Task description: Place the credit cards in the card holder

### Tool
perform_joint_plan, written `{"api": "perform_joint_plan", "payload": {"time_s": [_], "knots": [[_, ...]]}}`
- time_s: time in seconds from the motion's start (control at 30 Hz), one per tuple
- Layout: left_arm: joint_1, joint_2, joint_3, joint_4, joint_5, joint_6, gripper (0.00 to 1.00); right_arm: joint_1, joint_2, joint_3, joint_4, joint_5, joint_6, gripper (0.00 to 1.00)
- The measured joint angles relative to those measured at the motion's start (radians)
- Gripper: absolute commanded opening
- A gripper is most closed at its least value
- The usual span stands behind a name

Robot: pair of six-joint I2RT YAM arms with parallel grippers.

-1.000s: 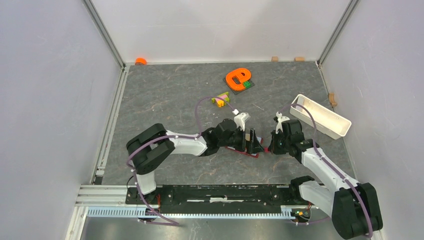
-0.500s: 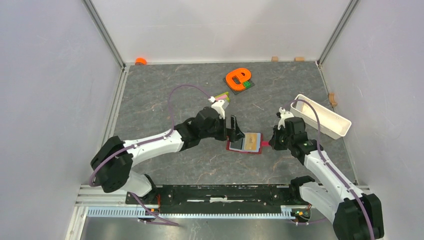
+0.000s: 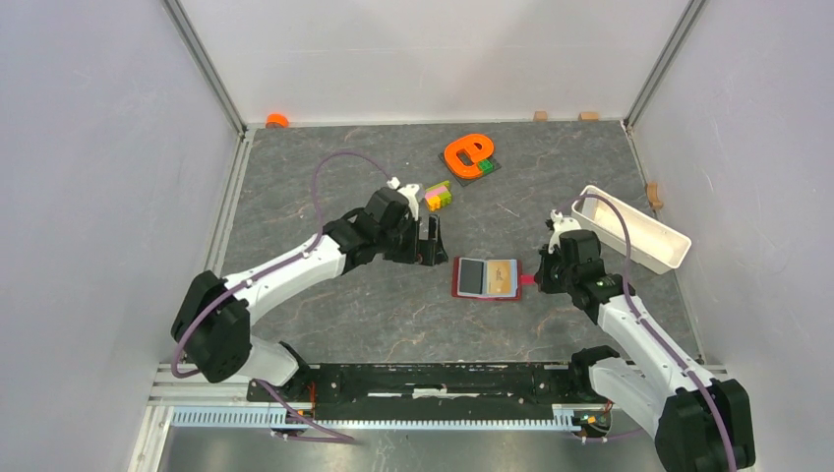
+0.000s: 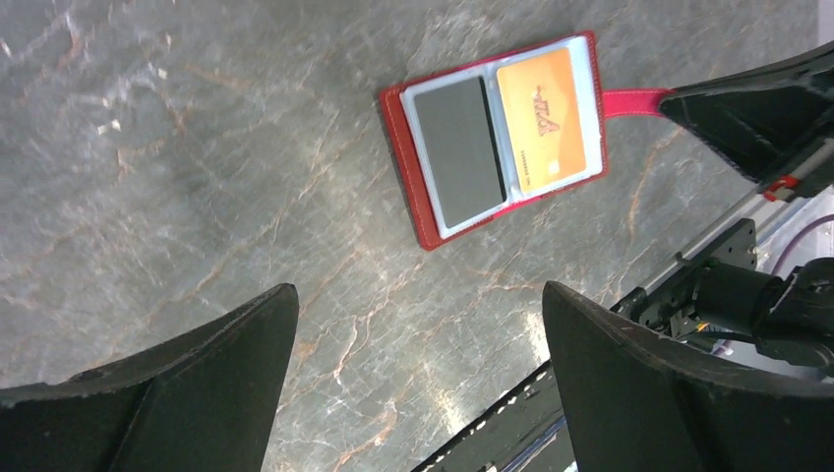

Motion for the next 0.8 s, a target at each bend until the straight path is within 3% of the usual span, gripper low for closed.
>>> {"api": "perform_joint_plan", "payload": {"time_s": [0.13, 0.27, 0.33, 0.4, 0.67, 0.8], "knots": [[0.008, 0.057, 0.091, -0.003, 0.024, 0.035, 1.0, -0.002, 0.0, 0.001, -0.008, 0.062, 0.004, 0.19], [0.009, 0.169, 0.144, 0.029, 0.042, 0.043, 1.0, -0.002, -0.013, 0.006, -0.024, 0.092, 0.015, 0.51], [0.009, 0.222, 0.154, 0.037, 0.052, 0.043, 1.0, -0.002, -0.035, 0.013, -0.04, 0.099, 0.025, 0.59], [0.009, 0.272, 0.156, 0.049, 0.069, 0.042, 1.0, -0.002, -0.065, 0.022, -0.055, 0.103, 0.028, 0.59], [0.009, 0.38, 0.154, 0.129, 0.13, 0.023, 0.9, -0.004, -0.074, 0.015, -0.006, -0.064, 0.04, 0.34], [0.009, 0.422, 0.154, 0.156, 0.151, 0.018, 0.86, -0.004, -0.044, -0.024, 0.03, -0.15, 0.055, 0.34]]}}
